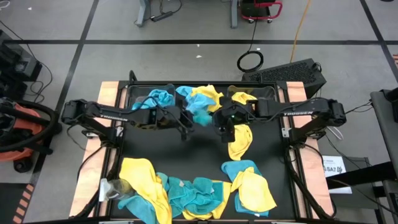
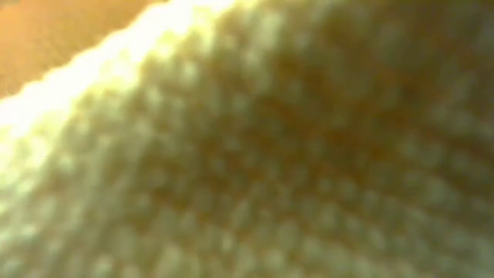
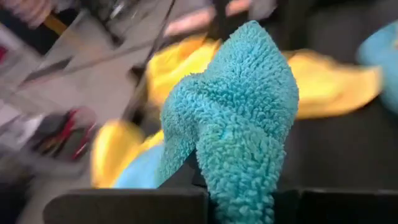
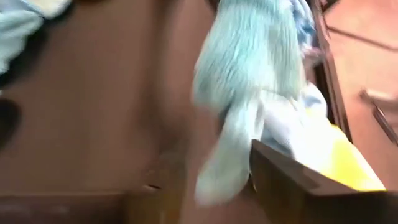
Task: Sort microfiber towel by color & place in baskets
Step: Put the blue microfiber cloth into the left transparent bin
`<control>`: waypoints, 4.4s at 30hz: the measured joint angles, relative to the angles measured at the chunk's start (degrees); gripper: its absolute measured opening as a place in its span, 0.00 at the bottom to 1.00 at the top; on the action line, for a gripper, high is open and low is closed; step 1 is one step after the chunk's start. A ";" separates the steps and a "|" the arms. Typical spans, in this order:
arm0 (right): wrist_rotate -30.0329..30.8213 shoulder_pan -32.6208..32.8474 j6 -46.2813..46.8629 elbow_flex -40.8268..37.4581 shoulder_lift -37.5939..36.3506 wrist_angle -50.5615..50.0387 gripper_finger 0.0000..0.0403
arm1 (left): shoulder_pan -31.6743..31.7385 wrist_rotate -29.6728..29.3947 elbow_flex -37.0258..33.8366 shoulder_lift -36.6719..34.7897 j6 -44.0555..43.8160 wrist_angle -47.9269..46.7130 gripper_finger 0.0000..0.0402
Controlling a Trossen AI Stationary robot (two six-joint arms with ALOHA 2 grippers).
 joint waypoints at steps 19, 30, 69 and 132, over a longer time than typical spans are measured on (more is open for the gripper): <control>5.10 2.79 12.20 -0.07 -1.38 -14.64 0.56 | 17.95 -13.44 -0.07 -13.05 -15.73 -41.90 0.05; 5.26 7.19 14.93 -0.07 -1.38 -16.29 0.51 | 28.90 -11.45 -0.12 -8.83 -20.19 -53.82 0.06; 11.10 14.75 19.01 -0.09 -1.36 -16.30 0.50 | 38.93 2.66 -0.27 2.14 -15.66 -50.73 0.51; 10.88 17.01 19.88 -0.09 -1.36 -14.48 0.50 | 38.93 1.63 -2.47 4.55 -19.68 -50.61 0.41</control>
